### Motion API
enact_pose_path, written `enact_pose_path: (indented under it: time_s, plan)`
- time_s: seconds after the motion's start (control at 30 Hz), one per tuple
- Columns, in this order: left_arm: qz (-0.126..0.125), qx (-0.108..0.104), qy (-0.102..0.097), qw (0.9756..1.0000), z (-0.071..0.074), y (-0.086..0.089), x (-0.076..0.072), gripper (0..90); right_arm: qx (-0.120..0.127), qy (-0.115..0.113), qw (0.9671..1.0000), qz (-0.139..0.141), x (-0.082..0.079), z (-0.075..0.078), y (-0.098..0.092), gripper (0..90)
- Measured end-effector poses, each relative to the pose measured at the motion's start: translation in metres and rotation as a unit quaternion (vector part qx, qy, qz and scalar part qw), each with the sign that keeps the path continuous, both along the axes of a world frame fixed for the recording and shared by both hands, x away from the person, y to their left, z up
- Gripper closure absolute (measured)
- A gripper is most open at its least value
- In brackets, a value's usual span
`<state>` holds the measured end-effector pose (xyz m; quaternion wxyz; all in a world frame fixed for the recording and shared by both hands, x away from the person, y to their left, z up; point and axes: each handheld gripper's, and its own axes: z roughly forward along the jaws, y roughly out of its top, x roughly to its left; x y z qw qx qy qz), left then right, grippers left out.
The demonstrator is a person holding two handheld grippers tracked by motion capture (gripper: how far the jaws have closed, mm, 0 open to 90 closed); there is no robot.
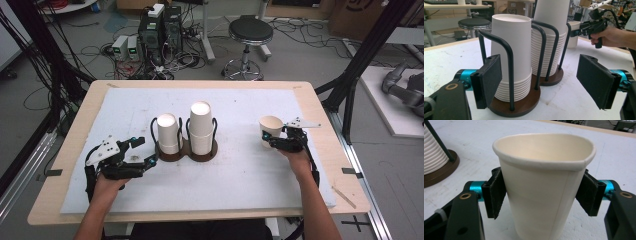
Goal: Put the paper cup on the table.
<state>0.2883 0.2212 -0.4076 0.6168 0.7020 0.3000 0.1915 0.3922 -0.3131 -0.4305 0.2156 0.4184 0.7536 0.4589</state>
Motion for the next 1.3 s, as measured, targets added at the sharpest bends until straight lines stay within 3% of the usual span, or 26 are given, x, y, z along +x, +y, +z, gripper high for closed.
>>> enact_pose_path:
  time_s: [0.37, 0.5, 0.73, 1.3]
  plan:
    - [0.002, -0.002, 0.003, 1.0000, -0.001, 0.000, -0.001, 20.5, -0.006, 0.010, 0.9999, 0.003, -0.007, 0.001, -0.001, 26.6]
    - [0.001, 0.000, 0.004, 1.0000, -0.001, 0.001, 0.000, 20.4, -0.013, 0.004, 0.9999, 0.006, -0.010, -0.002, -0.003, 22.9]
    - [0.000, 0.000, 0.004, 1.0000, -0.001, 0.001, 0.000, 20.5, -0.007, 0.008, 0.9999, 0.001, -0.016, -0.003, -0.012, 20.7]
    - [0.006, -0.010, 0.009, 0.9999, -0.001, 0.003, 0.002, 20.4, 0.005, -0.004, 0.9998, 0.017, -0.055, 0.005, -0.037, 20.7]
